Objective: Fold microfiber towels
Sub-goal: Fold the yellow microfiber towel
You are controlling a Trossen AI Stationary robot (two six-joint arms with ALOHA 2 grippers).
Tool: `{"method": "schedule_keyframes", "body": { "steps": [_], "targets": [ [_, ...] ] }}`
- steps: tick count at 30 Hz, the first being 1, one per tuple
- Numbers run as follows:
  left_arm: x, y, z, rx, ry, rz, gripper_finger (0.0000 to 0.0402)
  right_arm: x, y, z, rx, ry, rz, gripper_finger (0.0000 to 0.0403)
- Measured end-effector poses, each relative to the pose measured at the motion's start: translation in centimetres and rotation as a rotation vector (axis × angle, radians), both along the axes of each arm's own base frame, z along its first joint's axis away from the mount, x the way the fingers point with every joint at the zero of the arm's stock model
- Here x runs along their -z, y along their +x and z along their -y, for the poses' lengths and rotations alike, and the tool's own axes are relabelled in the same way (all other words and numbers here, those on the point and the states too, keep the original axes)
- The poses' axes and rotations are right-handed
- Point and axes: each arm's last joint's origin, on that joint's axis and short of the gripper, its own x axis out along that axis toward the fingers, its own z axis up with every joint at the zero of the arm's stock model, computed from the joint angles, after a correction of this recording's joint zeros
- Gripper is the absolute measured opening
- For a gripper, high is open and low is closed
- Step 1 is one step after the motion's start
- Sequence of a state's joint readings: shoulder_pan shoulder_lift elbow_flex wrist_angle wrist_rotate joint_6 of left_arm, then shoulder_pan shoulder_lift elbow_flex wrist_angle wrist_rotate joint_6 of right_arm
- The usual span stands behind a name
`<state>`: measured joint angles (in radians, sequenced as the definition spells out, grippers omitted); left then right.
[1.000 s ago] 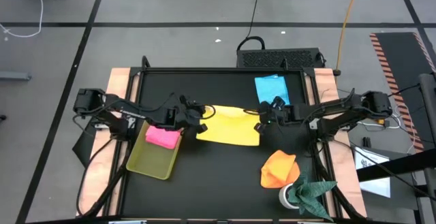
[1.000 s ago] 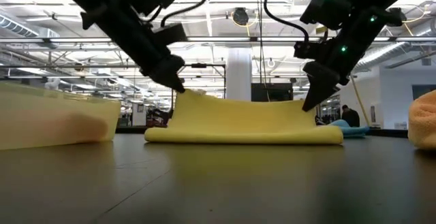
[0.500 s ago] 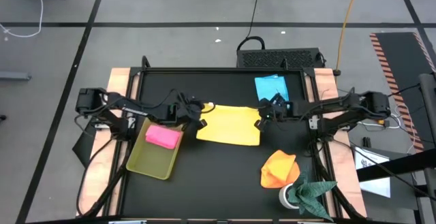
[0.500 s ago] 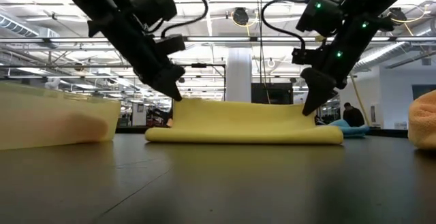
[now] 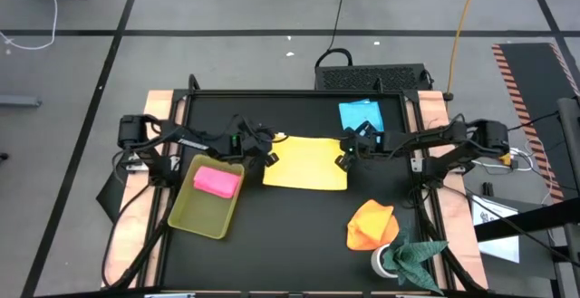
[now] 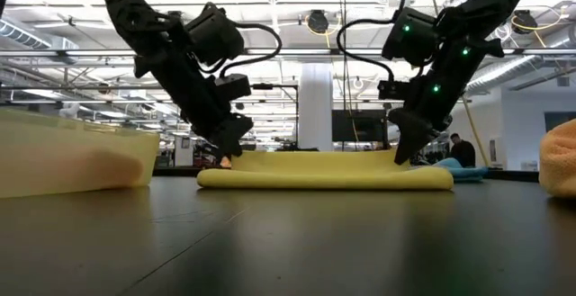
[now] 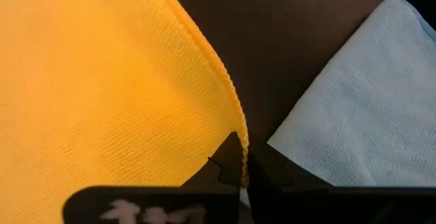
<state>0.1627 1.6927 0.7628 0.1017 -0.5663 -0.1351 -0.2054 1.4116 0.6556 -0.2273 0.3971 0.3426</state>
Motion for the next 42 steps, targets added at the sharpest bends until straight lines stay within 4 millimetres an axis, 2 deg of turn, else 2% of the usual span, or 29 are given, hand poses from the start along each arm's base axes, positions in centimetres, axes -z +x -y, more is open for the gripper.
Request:
{"method": "schedule_keyframes", "body": {
  "steps": [5,13,18,21,25,28,33,36,42],
  "targets": [
    [-0.3,-0.2,-0.6,-0.003,-0.007,0.005,0.0047,0.2,-0.1,0.3,0.041,-0.064,-0.029,0.0033],
    [-0.2,-0.8,-1.3,-0.089,-0.053,0.015,0.0148,-0.7,-0.4,0.3,0.063,-0.102,-0.002,0.0129],
    [-1.5,-0.8,0.2,-0.066,-0.08,0.071,0.0161,-2.4,-0.4,-0.8,0.04,-0.103,0.103,0.0155],
    [-2.3,-0.1,1.8,0.055,-0.136,0.14,0.0148,-2.7,0.2,-2.3,-0.078,-0.001,0.171,0.0147],
    [-1.7,0.8,3.7,0.258,-0.3,0.176,0.0115,-2.1,1.3,-4.7,-0.233,0.118,0.206,0.0111],
    [-0.4,1.0,4.6,0.274,-0.38,0.15,0.0085,-1.0,1.6,-6.0,-0.266,0.142,0.172,0.0073],
    [1.7,1.1,6.1,0.295,-0.465,0.072,0.0029,1.2,2.1,-7.0,-0.283,0.203,0.095,0.001],
    [2.2,1.1,7.3,0.329,-0.517,0.039,0.0006,2.2,2.4,-7.7,-0.305,0.248,0.074,0.0007],
    [2.0,0.1,9.4,0.342,-0.553,-0.037,0.0015,2.3,2.2,-10.6,-0.362,0.342,0.097,0.0002]
  ]
}}
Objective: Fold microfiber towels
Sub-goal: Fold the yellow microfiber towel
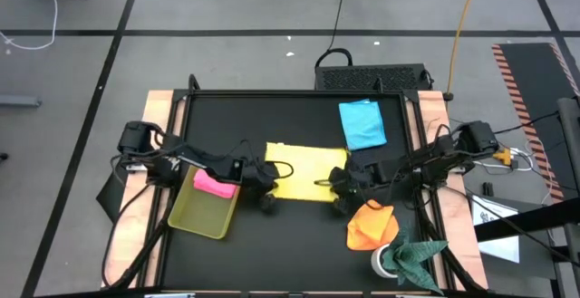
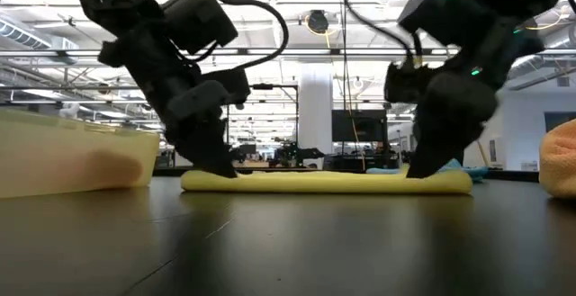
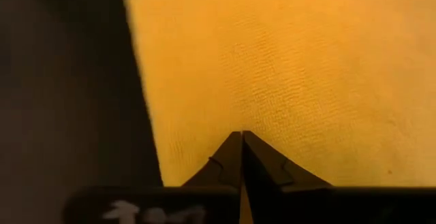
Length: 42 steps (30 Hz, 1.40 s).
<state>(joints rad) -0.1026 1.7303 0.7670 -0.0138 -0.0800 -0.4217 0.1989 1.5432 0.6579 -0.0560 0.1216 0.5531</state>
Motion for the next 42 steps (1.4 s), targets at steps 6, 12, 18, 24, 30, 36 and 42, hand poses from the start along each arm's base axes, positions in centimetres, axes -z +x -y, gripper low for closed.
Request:
{"method": "schedule_keyframes", "body": {
  "steps": [6,12,18,24,30,36,42],
  "targets": [
    [-1.6,-1.5,-0.2,0.005,0.067,-0.051,0.0005,-1.0,0.2,-3.6,-0.169,0.045,0.147,0.0001],
    [-4.1,-0.8,-1.7,-0.075,0.105,0.116,0.0008,-2.0,0.5,-3.2,-0.054,-0.106,0.252,0.0001],
    [-3.7,0.3,-4.3,-0.159,0.154,0.198,0.0008,-1.2,0.4,-0.4,0.12,-0.173,0.151,0.0],
    [-0.8,1.0,-7.5,-0.252,0.204,0.148,0.0007,0.4,-0.4,1.9,0.202,-0.213,0.091,0.0],
    [-0.4,0.4,-8.3,-0.298,0.209,0.084,0.0004,-0.1,-1.3,2.1,0.215,-0.294,0.134,0.0],
    [-3.7,0.1,-6.7,-0.259,0.204,0.184,0.0013,-2.3,-1.8,2.1,0.226,-0.284,0.212,0.0001],
    [-5.2,-0.9,-5.2,-0.217,0.211,0.163,0.0004,-2.6,-3.1,2.9,0.346,-0.234,0.144,0.005]
  ]
}}
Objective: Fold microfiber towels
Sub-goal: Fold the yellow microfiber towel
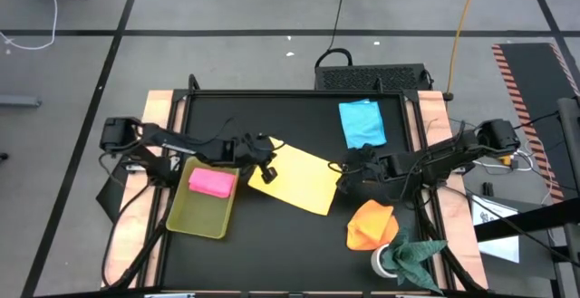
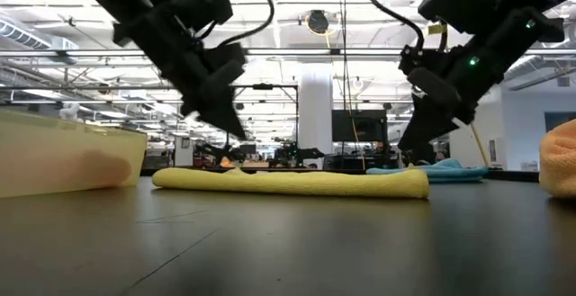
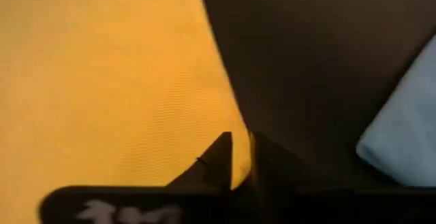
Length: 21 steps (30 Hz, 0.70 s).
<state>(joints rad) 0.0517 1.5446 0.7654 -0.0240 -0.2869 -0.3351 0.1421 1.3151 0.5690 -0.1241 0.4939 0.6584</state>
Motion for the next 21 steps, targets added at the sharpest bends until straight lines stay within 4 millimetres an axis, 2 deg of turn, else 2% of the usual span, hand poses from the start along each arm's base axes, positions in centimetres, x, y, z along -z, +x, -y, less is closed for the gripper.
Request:
{"method": "schedule_keyframes", "body": {
  "steps": [6,10,13,16,19,21],
  "targets": [
    [-0.1,-0.1,0.6,0.017,0.022,-0.007,0.0038,1.1,-0.2,0.5,0.059,0.126,-0.008,0.013],
    [-0.1,-0.1,0.6,0.028,0.006,0.003,0.0084,2.3,-0.1,0.9,0.09,0.152,0.011,0.0143],
    [-0.1,-0.1,0.5,0.014,-0.007,0.01,0.0122,2.7,0.1,1.1,0.088,0.146,0.026,0.0117],
    [-0.1,-0.1,0.4,0.013,-0.008,0.007,0.0149,2.8,0.3,1.1,0.064,0.128,0.026,0.0066],
    [0.0,-0.3,0.3,-0.004,0.033,-0.022,0.0159,2.8,0.4,1.1,0.023,0.101,0.016,0.0013],
    [0.1,-0.5,0.2,-0.035,0.074,-0.053,0.0158,2.7,0.6,0.8,-0.017,0.082,0.03,0.0009]
  ]
}}
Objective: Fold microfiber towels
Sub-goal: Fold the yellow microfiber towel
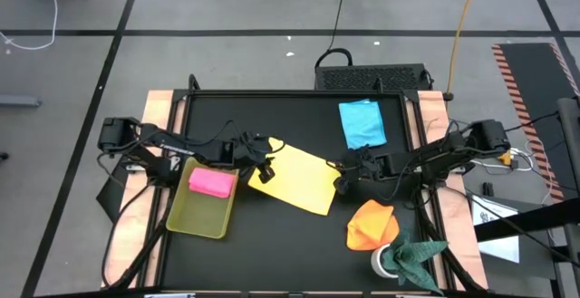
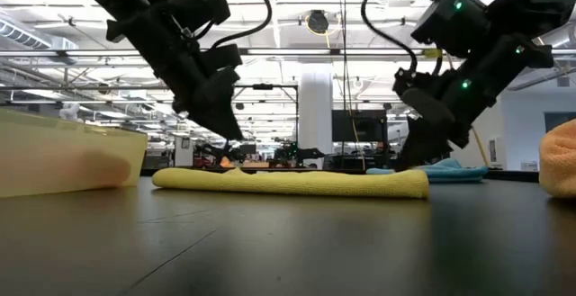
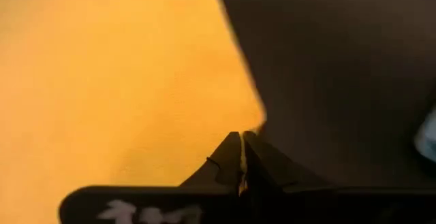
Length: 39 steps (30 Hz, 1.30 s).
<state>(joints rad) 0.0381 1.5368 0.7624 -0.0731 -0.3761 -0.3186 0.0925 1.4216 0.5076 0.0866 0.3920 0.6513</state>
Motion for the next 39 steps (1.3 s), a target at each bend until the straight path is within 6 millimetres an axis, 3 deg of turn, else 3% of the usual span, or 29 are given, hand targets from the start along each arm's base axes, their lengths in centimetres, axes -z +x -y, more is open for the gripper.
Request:
{"method": "schedule_keyframes", "body": {
  "steps": [5,9,12,20,28,36,39],
  "targets": [
    [0.1,-0.3,-0.4,-0.013,0.086,-0.055,0.0154,-1.1,1.0,-1.8,-0.232,-0.136,0.087,0.0004],
    [0.0,-0.1,-0.9,0.086,0.087,-0.067,0.0172,-1.8,1.3,-4.0,-0.567,-0.285,0.122,0.0004],
    [-0.1,0.1,-1.2,0.194,0.099,-0.068,0.0198,-1.9,1.1,-5.2,-0.699,-0.359,0.116,0.0002],
    [0.7,0.3,-1.9,0.39,0.212,-0.176,0.0248,-1.8,1.0,-5.5,-0.705,-0.361,0.111,0.0001],
    [2.0,-0.5,-0.4,0.637,0.306,-0.39,0.0241,-1.8,1.0,-5.1,-0.627,-0.362,0.105,0.0001],
    [2.2,-0.9,0.4,0.693,0.454,-0.528,0.0234,-1.7,1.1,-4.2,-0.568,-0.335,0.096,0.0001],
    [2.1,-1.0,0.1,0.628,0.503,-0.561,0.0227,-1.7,1.1,-4.0,-0.553,-0.328,0.096,0.0001]
  ]
}}
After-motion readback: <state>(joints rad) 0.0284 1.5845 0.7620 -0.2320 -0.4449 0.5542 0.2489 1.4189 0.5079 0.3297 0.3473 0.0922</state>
